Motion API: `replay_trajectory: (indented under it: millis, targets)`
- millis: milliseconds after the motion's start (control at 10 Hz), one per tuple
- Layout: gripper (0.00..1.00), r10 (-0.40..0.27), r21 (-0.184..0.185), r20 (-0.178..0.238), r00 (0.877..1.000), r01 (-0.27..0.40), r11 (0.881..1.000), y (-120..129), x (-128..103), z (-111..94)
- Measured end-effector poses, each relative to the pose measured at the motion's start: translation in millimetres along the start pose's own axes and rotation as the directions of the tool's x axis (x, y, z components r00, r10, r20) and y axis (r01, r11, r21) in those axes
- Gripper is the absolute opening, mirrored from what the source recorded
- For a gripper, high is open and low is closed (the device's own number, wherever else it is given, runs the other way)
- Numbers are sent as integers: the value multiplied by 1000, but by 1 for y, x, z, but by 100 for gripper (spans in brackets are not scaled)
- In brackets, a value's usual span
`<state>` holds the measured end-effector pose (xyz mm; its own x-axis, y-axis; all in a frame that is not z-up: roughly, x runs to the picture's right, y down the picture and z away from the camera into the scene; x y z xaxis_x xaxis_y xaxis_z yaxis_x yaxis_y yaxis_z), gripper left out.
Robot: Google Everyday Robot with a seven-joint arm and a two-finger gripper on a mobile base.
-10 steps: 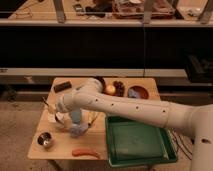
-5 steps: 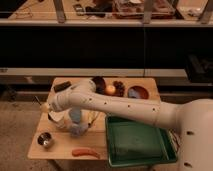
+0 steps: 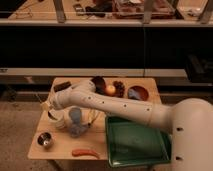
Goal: Place fork in paper cup
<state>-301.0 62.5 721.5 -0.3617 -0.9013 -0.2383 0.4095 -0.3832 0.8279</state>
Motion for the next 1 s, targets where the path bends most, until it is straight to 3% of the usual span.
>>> replay_trajectory:
  millis: [300, 1000]
  targets:
    - [0, -76, 9, 7, 997, 76, 997, 1, 4, -1]
    - [0, -81, 11, 9, 997, 81, 997, -1, 5, 0]
